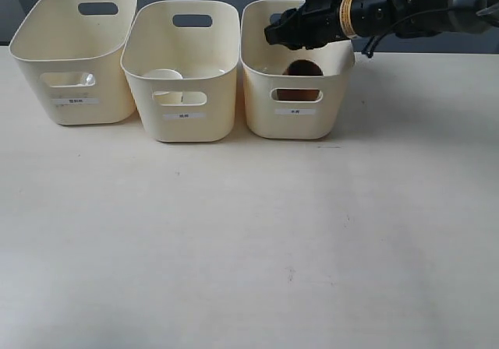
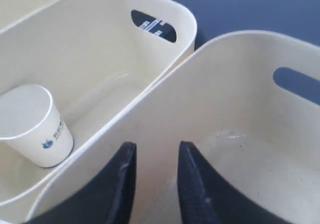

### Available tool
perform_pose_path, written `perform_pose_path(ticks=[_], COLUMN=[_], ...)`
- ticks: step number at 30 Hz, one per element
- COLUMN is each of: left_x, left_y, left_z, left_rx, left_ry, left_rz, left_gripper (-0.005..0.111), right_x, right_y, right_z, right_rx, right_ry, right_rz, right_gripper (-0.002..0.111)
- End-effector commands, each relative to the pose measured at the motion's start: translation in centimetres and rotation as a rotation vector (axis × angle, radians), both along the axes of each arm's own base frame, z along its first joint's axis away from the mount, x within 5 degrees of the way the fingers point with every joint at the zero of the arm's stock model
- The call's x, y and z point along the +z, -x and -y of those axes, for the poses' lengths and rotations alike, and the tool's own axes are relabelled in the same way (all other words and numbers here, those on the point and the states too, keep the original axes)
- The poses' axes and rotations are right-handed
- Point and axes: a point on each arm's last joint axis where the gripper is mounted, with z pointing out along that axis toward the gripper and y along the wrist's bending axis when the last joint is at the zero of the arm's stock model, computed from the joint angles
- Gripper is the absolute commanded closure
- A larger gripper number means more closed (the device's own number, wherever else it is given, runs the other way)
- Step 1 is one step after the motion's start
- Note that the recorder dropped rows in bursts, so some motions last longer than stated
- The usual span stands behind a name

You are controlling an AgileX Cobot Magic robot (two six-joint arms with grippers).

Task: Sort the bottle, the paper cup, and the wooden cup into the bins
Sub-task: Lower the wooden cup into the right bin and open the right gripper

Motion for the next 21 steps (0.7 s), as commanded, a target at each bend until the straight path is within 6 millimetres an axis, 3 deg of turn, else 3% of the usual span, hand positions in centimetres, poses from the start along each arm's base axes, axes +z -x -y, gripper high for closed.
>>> perform_pose_path(ticks=[1, 2, 6, 10, 12, 16, 21], left_x=[0.2, 0.2, 0.2, 0.2, 0.2, 0.2, 0.2], left_y=[0.0, 0.0, 0.0, 0.0, 0.0, 0.0, 0.0], left_z=[0.0, 0.0, 0.0, 0.0, 0.0, 0.0, 0.0], left_rx=[-0.003, -0.003, -0.003, -0.003, -0.003, -0.003, -0.003], left_ry=[0.000, 0.000, 0.000, 0.000, 0.000, 0.000, 0.000], left_rz=[0.015, 0.015, 0.015, 0.015, 0.015, 0.015, 0.015], left_gripper=[0.107, 0.107, 0.107, 0.107, 0.107, 0.107, 0.107], right_x=[4.1, 4.9, 6.3, 6.3, 6.7, 8.0, 9.2], right_y=[1.0, 1.5, 2.9, 5.5, 7.8, 11.4, 18.6], right_z=[1.0, 1.6, 3.3, 6.2, 8.5, 10.8, 11.9], right_rx=[0.012, 0.011, -0.071, -0.169, -0.208, -0.256, -0.315], right_ry=[-0.038, -0.042, 0.000, 0.105, 0.126, 0.159, 0.155], right_rz=[0.065, 0.074, 0.113, 0.142, 0.137, 0.172, 0.239], right_gripper=[0.103, 0.109, 0.109, 0.109, 0.109, 0.109, 0.109])
